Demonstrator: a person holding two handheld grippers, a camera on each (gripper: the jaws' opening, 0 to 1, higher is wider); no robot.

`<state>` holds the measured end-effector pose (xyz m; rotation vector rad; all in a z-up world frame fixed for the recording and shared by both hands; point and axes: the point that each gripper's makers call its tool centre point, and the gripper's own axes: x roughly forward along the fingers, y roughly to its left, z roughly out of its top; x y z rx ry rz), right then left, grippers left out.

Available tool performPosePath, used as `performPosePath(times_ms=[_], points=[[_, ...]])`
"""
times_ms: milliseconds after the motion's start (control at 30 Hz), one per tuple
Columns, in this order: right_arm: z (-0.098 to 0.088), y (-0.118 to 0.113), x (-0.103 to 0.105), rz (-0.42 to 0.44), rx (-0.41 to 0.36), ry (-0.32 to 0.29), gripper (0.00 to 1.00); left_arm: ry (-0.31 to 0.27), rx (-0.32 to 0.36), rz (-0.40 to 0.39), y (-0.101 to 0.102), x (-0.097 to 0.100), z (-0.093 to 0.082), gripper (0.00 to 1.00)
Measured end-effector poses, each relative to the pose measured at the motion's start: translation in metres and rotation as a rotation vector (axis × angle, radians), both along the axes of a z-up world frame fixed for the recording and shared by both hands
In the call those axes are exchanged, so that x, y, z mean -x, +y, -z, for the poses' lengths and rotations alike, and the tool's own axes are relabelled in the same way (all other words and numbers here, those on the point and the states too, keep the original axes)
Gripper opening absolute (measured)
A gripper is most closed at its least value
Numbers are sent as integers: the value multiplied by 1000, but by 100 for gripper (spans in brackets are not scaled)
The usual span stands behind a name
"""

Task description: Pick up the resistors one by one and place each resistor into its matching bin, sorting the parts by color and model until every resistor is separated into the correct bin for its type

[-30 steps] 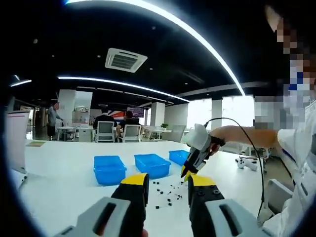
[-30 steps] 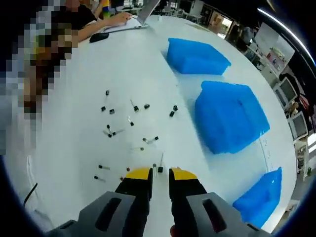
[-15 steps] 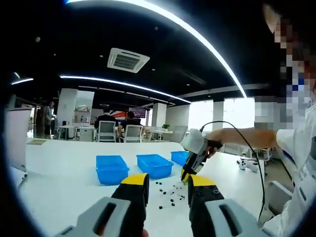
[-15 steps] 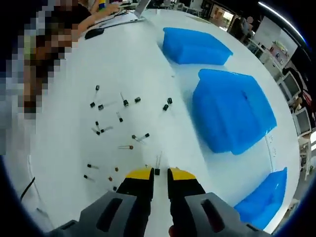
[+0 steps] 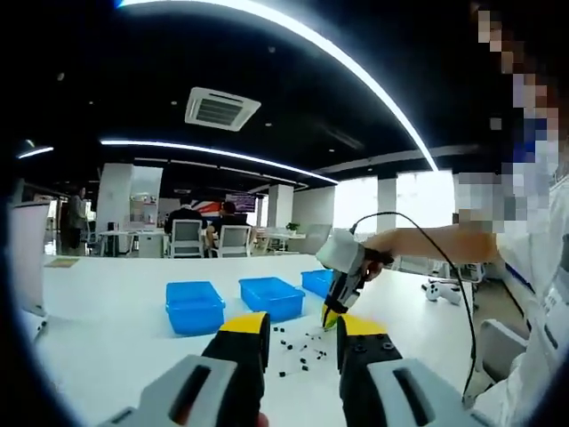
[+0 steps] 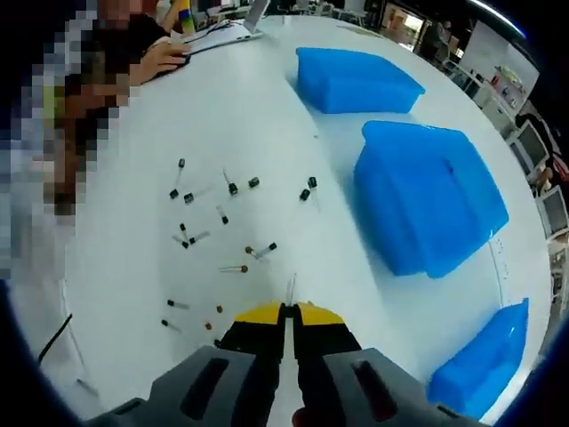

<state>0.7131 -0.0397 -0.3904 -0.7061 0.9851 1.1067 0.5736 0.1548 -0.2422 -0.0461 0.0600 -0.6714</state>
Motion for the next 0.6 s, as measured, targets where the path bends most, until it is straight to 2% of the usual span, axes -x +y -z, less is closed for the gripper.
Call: performPosePath(times_ms=[33,67,133,200,267,300,400,600], points=[[-10,4,0,21,-55,-33,7,-2,-1,-4,1,0,-1,32],[-15,5,0,31,-77,-44,7,-3,-4,-7,2,-1,-1,32],[-41,13,4,42,-194,-91,7,-5,-5,-10,4,-1,-1,32],[-53,14,6,58,-241,-119,7,-5,-2,-9,4,-1,-1,32],[-74,14,16,84,-327,-177,7,-5,-1,-11,5,-1,-3,32],[-84,13,21,113,-376,-203,7,-8,-3,-10,4,-1,-3,32],[-98,7,31,131,-440,-239,7,-11,-3,-9,3,0,-5,32],[-135,-17,64,230,-639,-326,7,6,-7,-28,4,-4,-2,31]])
